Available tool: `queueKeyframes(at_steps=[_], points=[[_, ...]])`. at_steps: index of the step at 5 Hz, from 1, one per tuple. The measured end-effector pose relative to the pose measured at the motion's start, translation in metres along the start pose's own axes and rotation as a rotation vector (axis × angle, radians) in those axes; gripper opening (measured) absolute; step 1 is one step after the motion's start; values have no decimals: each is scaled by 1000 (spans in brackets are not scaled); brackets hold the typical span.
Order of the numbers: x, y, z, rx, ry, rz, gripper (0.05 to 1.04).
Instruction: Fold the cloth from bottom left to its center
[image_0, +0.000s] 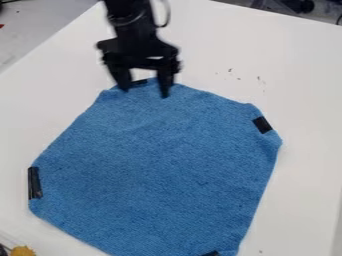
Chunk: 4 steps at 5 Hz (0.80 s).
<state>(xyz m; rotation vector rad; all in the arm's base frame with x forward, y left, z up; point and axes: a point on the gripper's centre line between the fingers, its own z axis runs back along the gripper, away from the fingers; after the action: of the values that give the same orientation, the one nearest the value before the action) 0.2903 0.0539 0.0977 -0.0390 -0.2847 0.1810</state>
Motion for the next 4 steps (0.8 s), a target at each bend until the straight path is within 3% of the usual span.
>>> queueKeyframes(at_steps=[1,2,4], points=[[-35,44,-1,55,35,110,1001],[-65,57,2,94,23,114,1001],[-103,84,-4,151,72,203,1001]])
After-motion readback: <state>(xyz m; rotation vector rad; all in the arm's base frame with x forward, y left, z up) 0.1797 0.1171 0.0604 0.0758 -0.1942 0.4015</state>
